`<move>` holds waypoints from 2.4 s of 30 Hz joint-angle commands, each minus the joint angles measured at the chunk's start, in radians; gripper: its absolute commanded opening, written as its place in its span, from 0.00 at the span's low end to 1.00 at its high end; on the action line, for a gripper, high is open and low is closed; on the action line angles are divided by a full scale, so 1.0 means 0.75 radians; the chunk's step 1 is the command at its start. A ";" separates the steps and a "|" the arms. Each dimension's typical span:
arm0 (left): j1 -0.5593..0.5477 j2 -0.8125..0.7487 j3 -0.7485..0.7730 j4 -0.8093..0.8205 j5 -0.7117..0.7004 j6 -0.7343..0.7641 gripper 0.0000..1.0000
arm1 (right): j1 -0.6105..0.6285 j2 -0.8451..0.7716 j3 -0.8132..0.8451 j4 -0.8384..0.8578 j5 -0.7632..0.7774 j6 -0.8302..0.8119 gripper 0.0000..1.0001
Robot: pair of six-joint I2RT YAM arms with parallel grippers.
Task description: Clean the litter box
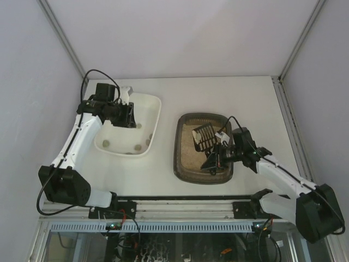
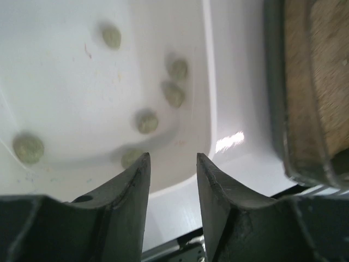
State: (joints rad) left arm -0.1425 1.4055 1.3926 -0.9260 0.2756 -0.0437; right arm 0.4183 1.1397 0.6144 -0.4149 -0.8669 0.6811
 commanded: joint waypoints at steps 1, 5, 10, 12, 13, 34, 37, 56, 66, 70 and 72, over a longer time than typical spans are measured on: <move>0.007 -0.078 -0.178 -0.112 -0.113 0.197 0.44 | 0.001 -0.223 -0.281 0.582 0.015 0.227 0.00; 0.007 -0.182 -0.340 -0.061 -0.238 0.191 0.47 | 0.031 -0.382 -0.524 1.009 0.148 0.372 0.00; 0.007 -0.249 -0.472 0.011 -0.316 0.189 0.43 | 0.096 -0.453 -0.591 1.078 0.196 0.323 0.00; 0.010 -0.289 -0.516 0.061 -0.327 0.181 0.42 | 0.080 -0.477 -0.605 1.097 0.177 0.320 0.00; 0.008 -0.308 -0.534 0.082 -0.327 0.182 0.42 | 0.065 -0.490 -0.611 1.101 0.169 0.319 0.00; 0.132 -0.215 -0.549 -0.012 0.092 0.416 1.00 | -0.099 -0.861 -0.528 0.484 0.142 0.340 0.00; 0.176 -0.202 -0.549 -0.019 0.112 0.421 1.00 | -0.111 -0.804 -0.559 0.590 0.055 0.405 0.00; 0.331 -0.184 -0.536 -0.055 0.202 0.455 1.00 | -0.188 -0.261 -0.609 1.346 -0.364 0.803 0.00; 0.336 -0.171 -0.537 -0.059 0.204 0.459 1.00 | -0.027 -0.348 -0.476 0.835 -0.232 0.481 0.00; 0.336 -0.164 -0.535 -0.062 0.213 0.464 1.00 | -0.232 -0.376 -0.595 1.106 -0.290 0.695 0.00; 0.337 -0.170 -0.535 -0.062 0.212 0.465 1.00 | -0.130 -0.345 -0.578 1.071 -0.251 0.657 0.00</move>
State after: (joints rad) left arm 0.1043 1.2846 0.9939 -0.9688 0.4007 0.2787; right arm 0.2886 0.8722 0.1822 0.3359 -1.0859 1.1713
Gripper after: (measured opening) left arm 0.996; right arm 0.152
